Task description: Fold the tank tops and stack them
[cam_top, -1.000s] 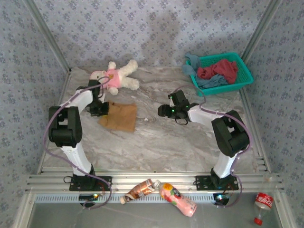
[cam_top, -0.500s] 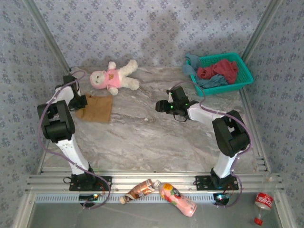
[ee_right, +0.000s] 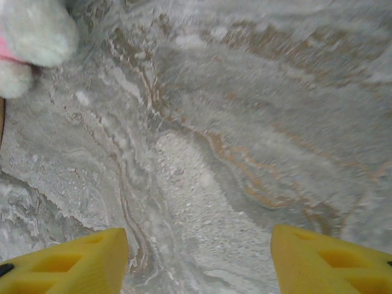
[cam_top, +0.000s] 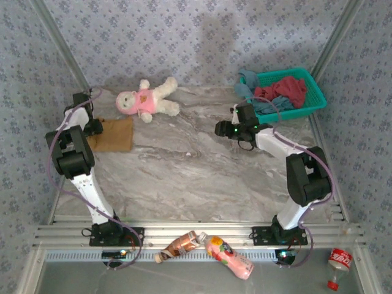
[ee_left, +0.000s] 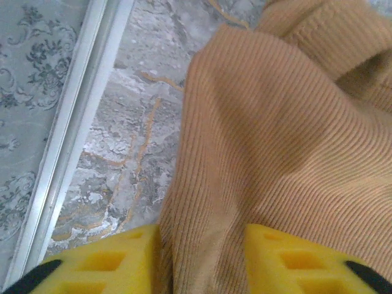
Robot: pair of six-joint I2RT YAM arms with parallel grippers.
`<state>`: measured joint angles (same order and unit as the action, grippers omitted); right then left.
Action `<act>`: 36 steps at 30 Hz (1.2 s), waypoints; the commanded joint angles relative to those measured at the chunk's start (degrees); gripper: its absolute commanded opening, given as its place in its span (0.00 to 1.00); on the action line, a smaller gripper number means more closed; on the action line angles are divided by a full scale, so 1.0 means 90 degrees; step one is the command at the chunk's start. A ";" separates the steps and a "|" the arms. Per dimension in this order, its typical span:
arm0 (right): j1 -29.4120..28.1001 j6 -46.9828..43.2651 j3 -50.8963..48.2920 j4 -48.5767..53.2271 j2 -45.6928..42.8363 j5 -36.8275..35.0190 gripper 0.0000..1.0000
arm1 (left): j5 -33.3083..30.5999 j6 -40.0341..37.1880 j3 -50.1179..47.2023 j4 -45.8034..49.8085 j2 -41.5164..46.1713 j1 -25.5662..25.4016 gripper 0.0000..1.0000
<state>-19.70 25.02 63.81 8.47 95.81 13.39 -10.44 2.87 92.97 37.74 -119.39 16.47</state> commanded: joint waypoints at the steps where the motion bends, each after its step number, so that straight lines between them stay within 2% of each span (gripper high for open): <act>1: 0.0304 -0.0536 0.0260 0.0585 -0.0348 0.0094 0.65 | -0.0273 -0.0056 0.0325 0.0341 0.0062 -0.0008 0.47; 5: 0.0834 -0.1065 0.0444 0.1040 -0.0589 -0.0054 0.67 | -0.0503 -0.0109 0.0551 0.0584 0.0405 -0.0134 0.65; 7: 0.1158 -0.1332 0.0708 0.1196 -0.0631 -0.0067 0.68 | -0.0300 -0.0103 0.0682 0.0744 0.0691 -0.0169 0.67; 8: 0.1311 -0.1519 0.0863 0.1301 -0.0605 -0.0121 0.69 | -0.0167 -0.0037 0.0796 0.0900 0.0819 -0.0178 0.77; 9: 0.1423 -0.1665 0.1015 0.1387 -0.0562 -0.0170 0.70 | -0.0023 -0.0005 0.0869 0.1022 0.0947 -0.0177 0.82; 12: 0.1872 -0.1960 0.1572 0.1598 -0.0276 -0.0266 0.72 | 0.0394 0.0035 0.0959 0.1279 0.1412 -0.0261 0.83; 13: 0.2007 -0.2049 0.1844 0.1691 -0.0117 -0.0276 0.75 | 0.0525 0.0082 0.0960 0.1391 0.1575 -0.0316 0.83; 16: 0.2301 -0.2189 0.2575 0.1886 0.0435 -0.0445 0.76 | 0.1036 0.0337 0.0657 0.1397 0.2176 -0.0607 0.83; 20: 0.2582 -0.1874 0.3562 0.1950 0.1373 -0.0475 0.78 | 0.2079 0.1152 -0.0263 0.0772 0.3024 -0.1148 0.83; 22: 0.2639 -0.1612 0.4133 0.2050 0.1891 -0.0630 0.78 | 0.2320 0.1573 -0.0678 0.0367 0.3301 -0.1542 0.83; 27: 0.2665 -0.1259 0.5485 0.2248 0.3107 -0.0958 0.81 | 0.2274 0.2246 -0.1277 -0.0487 0.3449 -0.2676 0.83; 31: 0.2574 -0.1168 0.6414 0.2543 0.4039 -0.0911 0.80 | 0.2498 0.3033 -0.1775 -0.1441 0.3323 -0.3366 0.83; 36: 0.2436 -0.1283 0.7282 0.3071 0.4867 -0.0954 0.79 | 0.2479 0.3358 -0.1748 -0.1723 0.2889 -0.4007 0.83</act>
<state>3.16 13.10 125.23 30.61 136.84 5.91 10.57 29.08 76.99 27.03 -91.79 -17.82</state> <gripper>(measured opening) 0.794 0.829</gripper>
